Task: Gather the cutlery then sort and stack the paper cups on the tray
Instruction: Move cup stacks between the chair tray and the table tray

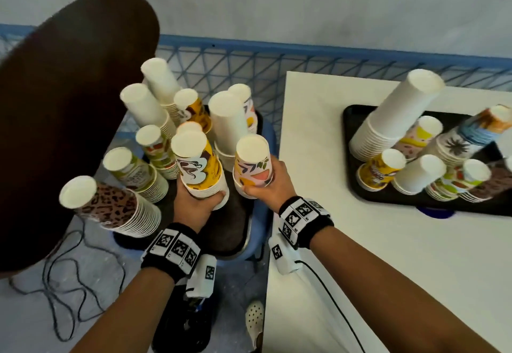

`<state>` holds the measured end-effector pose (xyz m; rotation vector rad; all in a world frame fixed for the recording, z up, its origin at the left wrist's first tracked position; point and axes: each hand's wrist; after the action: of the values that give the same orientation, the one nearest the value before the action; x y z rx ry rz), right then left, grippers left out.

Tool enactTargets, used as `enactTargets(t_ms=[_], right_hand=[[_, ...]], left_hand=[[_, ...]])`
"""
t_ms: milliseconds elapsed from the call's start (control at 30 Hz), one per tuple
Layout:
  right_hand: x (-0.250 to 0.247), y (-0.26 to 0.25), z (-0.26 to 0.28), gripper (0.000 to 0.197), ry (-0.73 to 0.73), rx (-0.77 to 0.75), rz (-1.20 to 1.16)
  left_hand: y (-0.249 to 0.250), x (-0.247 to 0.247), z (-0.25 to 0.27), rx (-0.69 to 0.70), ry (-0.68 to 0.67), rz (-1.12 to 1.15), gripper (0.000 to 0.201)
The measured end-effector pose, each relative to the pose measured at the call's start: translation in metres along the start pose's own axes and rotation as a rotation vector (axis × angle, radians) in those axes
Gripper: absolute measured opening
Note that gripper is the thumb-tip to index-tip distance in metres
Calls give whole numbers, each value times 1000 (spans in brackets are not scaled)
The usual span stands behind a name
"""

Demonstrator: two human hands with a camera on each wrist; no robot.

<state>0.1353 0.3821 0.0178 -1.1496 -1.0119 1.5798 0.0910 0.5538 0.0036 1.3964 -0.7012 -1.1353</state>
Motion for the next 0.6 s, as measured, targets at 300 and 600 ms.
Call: enactTargets(t_ms=[300, 600], right_hand=[[-127, -9, 49, 90, 289, -127, -112], [-256, 10, 94, 71, 457, -202, -256]], left_hand=[[66, 108, 39, 122, -305, 133, 69], [102, 220, 73, 135, -419, 105, 83]])
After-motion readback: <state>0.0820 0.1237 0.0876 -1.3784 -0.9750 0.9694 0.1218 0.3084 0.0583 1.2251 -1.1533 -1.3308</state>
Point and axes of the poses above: each hand's wrist, its own z-axis away from the middle knuckle, its own x-axis out of the palm, y = z × x, and after that the axes turned 2 degrees about -z, right-handed
